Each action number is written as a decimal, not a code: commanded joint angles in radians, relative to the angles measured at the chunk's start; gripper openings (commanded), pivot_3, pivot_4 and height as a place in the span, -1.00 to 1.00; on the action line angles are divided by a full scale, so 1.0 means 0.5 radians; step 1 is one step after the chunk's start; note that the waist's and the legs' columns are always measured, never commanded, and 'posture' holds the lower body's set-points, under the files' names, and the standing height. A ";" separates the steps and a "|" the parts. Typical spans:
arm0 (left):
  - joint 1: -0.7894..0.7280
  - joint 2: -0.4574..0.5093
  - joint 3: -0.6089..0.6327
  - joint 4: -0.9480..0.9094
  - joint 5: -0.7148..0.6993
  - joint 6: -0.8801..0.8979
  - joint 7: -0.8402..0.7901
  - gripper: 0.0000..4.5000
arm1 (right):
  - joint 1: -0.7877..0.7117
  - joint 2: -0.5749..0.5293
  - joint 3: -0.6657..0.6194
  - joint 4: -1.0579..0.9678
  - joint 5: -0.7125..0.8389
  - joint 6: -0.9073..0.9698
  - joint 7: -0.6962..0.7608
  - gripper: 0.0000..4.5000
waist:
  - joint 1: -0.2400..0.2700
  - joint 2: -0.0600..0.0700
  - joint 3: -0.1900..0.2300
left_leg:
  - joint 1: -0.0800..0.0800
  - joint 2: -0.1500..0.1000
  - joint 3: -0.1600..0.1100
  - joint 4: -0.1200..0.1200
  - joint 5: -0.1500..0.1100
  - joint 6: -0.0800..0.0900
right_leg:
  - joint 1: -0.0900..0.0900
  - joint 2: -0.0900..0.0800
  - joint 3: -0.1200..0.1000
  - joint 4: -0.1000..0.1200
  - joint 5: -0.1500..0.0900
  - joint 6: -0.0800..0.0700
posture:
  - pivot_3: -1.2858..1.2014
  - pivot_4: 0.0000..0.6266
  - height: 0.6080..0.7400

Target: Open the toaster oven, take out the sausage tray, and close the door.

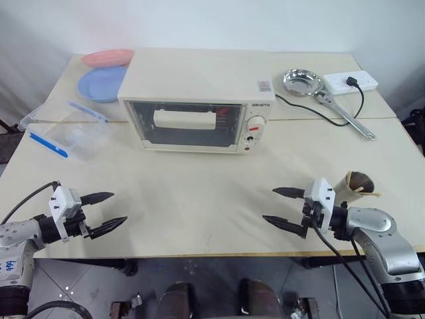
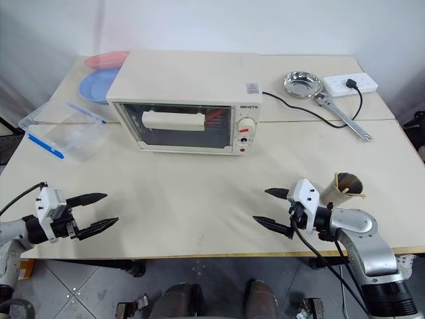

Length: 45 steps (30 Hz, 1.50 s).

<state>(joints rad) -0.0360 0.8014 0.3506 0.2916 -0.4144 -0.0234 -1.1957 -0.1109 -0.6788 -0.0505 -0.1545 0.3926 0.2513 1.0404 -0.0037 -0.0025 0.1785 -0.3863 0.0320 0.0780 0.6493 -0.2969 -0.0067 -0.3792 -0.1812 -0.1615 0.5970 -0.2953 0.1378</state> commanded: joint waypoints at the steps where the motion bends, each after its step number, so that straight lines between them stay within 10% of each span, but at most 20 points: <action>1: -0.003 0.050 0.056 -0.034 -0.046 0.005 -0.028 0.98 | -0.043 -0.036 -0.030 -0.036 0.012 -0.030 0.021 1.00 | 0.000 0.000 0.000 | 0.000 0.000 0.000 0.000 0.000 0.000 | 0.000 0.000 0.000 0.000 0.000 0.000 | 0.03 -0.52 1.00; 14: -0.056 -0.022 0.223 -0.256 -0.228 0.309 0.324 0.98 | -0.616 0.267 0.334 -0.357 0.115 0.498 -0.217 1.00 | -0.007 -0.002 0.002 | -0.001 0.002 0.004 0.005 0.001 -0.001 | -0.009 -0.001 0.007 0.015 0.000 -0.001 | 0.03 -0.52 1.00; 30: -0.073 -0.068 0.401 -0.284 -0.359 0.268 0.316 0.98 | -1.618 0.722 0.583 0.551 -0.315 0.222 -0.352 1.00 | -0.066 -0.010 0.003 | -0.004 0.004 0.026 0.006 0.001 -0.001 | -0.031 -0.003 0.012 0.031 0.001 -0.002 | 0.03 -0.52 1.00; 45: -0.179 -0.036 0.407 -0.256 -0.397 0.362 0.349 0.98 | -1.493 0.695 0.633 0.114 -0.207 0.326 -0.100 1.00 | -0.102 -0.011 0.004 | -0.007 0.006 0.030 0.002 -0.002 -0.003 | -0.037 -0.003 0.011 0.030 0.001 -0.002 | 0.03 -0.52 1.00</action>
<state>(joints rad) -0.1073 0.7621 0.5306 0.1705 -0.5870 0.1466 -1.0273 -0.8565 -0.3299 0.2568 0.0064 0.2372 0.4242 0.9337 -0.0547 -0.0082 0.1803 -0.3896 0.0350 0.0929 0.6503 -0.2979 -0.0083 -0.3977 -0.1826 -0.1558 0.6120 -0.2948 0.1367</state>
